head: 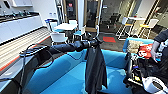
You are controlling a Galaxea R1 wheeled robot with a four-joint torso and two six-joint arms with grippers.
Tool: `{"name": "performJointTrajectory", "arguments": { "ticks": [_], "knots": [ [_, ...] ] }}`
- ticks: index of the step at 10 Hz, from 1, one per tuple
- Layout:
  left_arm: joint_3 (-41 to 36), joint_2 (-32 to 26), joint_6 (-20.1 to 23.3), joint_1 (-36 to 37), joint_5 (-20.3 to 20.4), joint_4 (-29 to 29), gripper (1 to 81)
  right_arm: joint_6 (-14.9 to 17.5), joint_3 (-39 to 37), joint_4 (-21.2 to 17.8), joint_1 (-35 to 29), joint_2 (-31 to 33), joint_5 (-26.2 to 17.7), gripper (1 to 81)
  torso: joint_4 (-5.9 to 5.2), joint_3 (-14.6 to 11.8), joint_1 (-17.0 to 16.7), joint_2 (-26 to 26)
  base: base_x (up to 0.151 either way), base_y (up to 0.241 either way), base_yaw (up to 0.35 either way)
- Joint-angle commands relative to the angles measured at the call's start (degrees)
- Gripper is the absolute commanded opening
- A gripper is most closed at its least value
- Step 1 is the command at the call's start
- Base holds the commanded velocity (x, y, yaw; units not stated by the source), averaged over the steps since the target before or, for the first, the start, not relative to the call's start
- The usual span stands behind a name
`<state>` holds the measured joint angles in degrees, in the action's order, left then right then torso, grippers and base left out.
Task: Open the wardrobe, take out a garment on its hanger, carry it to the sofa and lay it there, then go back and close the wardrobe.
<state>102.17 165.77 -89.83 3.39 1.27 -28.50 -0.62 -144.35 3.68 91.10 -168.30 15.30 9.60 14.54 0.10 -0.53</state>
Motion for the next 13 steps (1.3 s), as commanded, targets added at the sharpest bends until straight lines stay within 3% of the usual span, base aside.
{"name": "performJointTrajectory", "arguments": {
  "ticks": [1, 2, 3, 5, 7, 8, 10, 11, 13],
  "knots": [
    [10.9, 8.5, -5.1, 11.9, 1.2, -0.7, 1.0, 0.1, 0.2, 0.3, -0.5, 0.4, -3.3, 81.1, 0.0, 0.0, 0.0, 0.0, 0.0, 0.0, 0.0],
    [12.5, 9.7, -5.1, 11.9, 0.1, -1.0, 1.0, 0.1, 0.2, 0.2, -0.5, 0.4, -3.3, 81.1, 0.0, 0.0, 0.0, 0.0, 0.0, 0.0, 0.0],
    [12.8, 9.9, -5.1, 11.7, 0.1, -1.1, 1.0, 0.1, 0.2, 0.2, -0.5, 0.3, -3.3, 81.1, -4.61, 0.0, 0.0, 0.0, 0.0, 0.0, 0.0],
    [13.7, 10.6, -5.1, 10.8, -1.0, -1.3, 1.0, 0.1, 0.2, 0.3, -0.6, 0.1, -3.3, 81.1, -7.02, 0.0, 0.0, 0.0, 0.0, 0.0, 0.0],
    [18.9, 12.4, -5.1, 9.7, -2.1, -2.6, 1.0, 0.1, 0.2, 0.3, -0.5, 0.1, -3.3, 81.1, -10.93, 0.0, 0.0, 0.0, 0.0, 0.0, 0.0],
    [21.2, 13.2, -5.1, 9.0, -2.1, -3.1, 1.0, 0.1, 0.2, 0.2, -0.5, 0.1, -3.1, 81.1, -7.49, 0.0, 0.0, 0.0, 0.0, 0.0, 0.0],
    [25.4, 15.1, -4.6, 6.7, -4.3, -6.2, 1.0, 0.0, 0.2, 0.2, -0.5, -0.1, -3.0, 81.1, -10.94, 0.0, 0.0, 0.0, 0.0, 0.0, 0.0],
    [27.4, 16.0, -4.6, 5.3, -4.6, -7.7, 1.0, 0.0, 0.2, 0.2, -0.3, -0.2, -2.7, 81.1, -11.62, 0.0, 0.0, 0.0, 0.0, 0.0, 0.0],
    [30.7, 17.3, -4.6, 1.6, -4.6, -10.6, 1.0, 0.0, 0.2, 0.2, -0.2, -0.2, -2.6, 81.1, -11.64, 0.0, 0.0, 0.0, 0.0, 0.0, 0.0]
  ]
}}
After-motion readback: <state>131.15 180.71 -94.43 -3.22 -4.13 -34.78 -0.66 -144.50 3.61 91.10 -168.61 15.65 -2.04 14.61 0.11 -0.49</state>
